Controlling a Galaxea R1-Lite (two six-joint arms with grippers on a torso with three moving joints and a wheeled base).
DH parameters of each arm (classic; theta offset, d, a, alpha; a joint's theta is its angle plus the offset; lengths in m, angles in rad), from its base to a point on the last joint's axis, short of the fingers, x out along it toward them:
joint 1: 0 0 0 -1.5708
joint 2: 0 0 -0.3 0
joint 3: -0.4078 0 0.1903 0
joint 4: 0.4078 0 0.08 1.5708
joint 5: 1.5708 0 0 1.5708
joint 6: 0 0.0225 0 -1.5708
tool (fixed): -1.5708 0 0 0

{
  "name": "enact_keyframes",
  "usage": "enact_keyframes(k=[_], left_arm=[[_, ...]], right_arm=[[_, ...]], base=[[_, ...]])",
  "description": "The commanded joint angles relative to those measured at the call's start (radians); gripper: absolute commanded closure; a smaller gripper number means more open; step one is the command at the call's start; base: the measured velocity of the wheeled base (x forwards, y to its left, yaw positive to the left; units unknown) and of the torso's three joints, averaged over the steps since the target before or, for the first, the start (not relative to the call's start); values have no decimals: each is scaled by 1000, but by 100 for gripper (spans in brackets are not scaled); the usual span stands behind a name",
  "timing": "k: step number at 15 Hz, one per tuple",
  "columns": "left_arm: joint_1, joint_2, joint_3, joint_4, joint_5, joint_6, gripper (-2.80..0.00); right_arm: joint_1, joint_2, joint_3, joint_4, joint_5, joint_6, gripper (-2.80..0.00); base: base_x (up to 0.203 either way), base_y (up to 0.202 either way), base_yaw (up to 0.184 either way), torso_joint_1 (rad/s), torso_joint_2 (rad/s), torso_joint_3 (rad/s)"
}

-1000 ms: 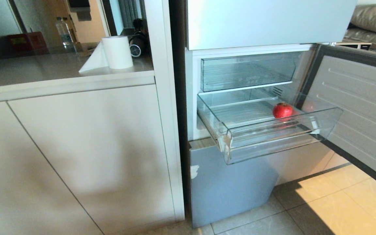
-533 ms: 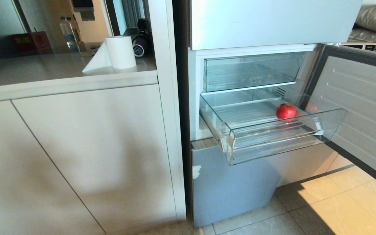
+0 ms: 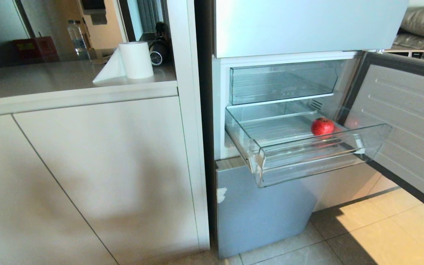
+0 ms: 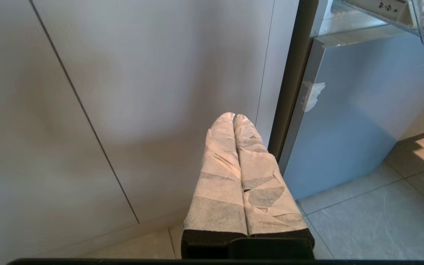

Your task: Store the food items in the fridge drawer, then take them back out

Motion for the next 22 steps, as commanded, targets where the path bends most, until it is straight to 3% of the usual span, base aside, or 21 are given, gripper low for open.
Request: enact_keyframes(k=[1,10,15,18,22], left_arm=[[0,1,2,0,0,1,0],[0,0,2,0,0,1,0],[0,0,2,-1,0,0,0],[0,0,2,-1,0,1,0],[0,0,2,0,0,1,0]], right_arm=[[0,0,0,0,0,0,0],[0,0,0,0,0,0,0],[0,0,-12,7,-3,-16,0],[0,100,-205,81,-3,-2,0],[0,568,-540,197,-30,6,0]], base=[[158,0,-2,-8,-6,8],[190,0,1,4,2,1],[12,0,0,5,3,0],[0,0,0,0,0,0],[0,0,0,0,0,0]])
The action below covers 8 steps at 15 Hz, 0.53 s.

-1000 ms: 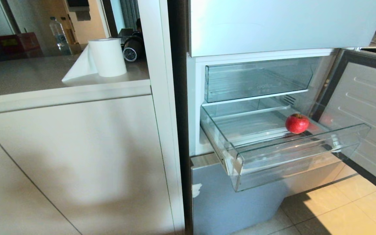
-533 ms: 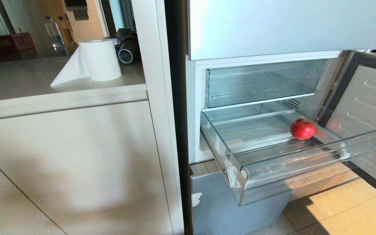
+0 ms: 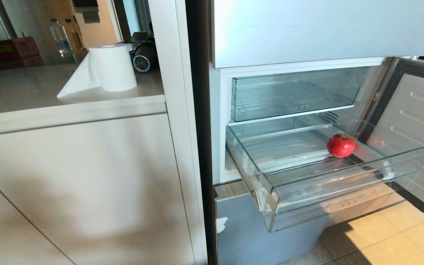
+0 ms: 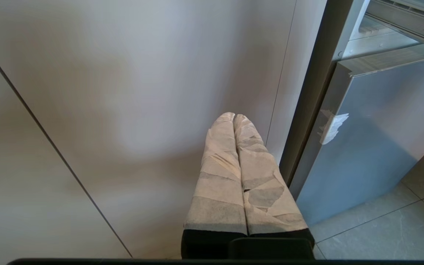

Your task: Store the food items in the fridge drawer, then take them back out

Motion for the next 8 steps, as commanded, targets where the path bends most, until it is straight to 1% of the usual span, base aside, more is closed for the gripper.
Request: enact_keyframes(k=[1,4,8], left_arm=[[0,0,2,-1,0,0,0],[0,0,2,0,0,-1,0],[0,0,2,-1,0,1,0]], right_arm=[[0,320,-127,16,-15,-1,0],[-16,722,-361,42,-63,-1,0],[-34,1118,-756,88,-97,3,0]], base=[[0,0,0,0,0,0],[0,0,0,0,0,0],[0,0,0,0,0,0]])
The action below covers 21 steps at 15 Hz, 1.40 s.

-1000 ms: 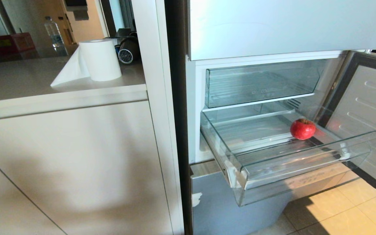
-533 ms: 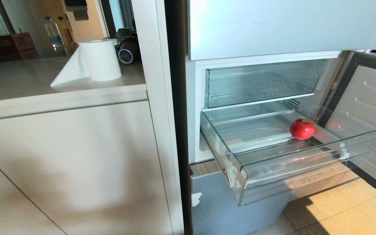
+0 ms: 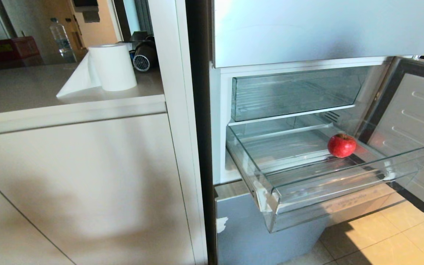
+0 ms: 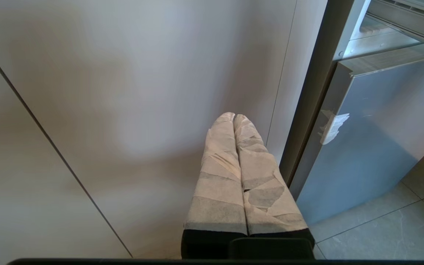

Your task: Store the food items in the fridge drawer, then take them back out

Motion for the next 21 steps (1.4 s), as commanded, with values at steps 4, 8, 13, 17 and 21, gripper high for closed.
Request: enact_keyframes(k=[4,8,13,17,21], left_arm=[[0,0,2,0,0,0,0],[0,0,2,0,0,1,0],[0,0,2,0,0,1,0],[0,0,2,-1,0,1,0],[0,0,2,0,0,1,0]], right_arm=[[-36,423,-369,164,-10,8,0],[-55,572,-526,311,3,11,-280],[-51,707,-693,336,9,39,-280],[-33,810,-789,355,10,45,-280],[-29,871,-802,285,21,45,-280]], base=[[0,0,0,0,0,0],[0,0,0,0,0,0],[0,0,0,0,0,0],[0,0,0,0,0,0],[0,0,0,0,0,0]])
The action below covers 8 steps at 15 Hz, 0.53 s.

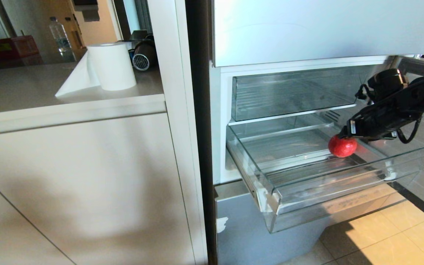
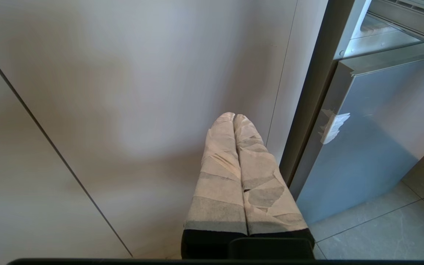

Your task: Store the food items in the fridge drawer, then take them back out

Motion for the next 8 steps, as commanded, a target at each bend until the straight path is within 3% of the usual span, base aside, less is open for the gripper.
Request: enact_keyframes(k=[1,8], left_arm=[[0,0,2,0,0,0,0],[0,0,2,0,0,0,0]], right_arm=[[1,36,-4,-16,6,1,-280],[-1,88,-4,-79,25,8,-280]], base=[[0,0,0,0,0,0],[0,0,0,0,0,0]])
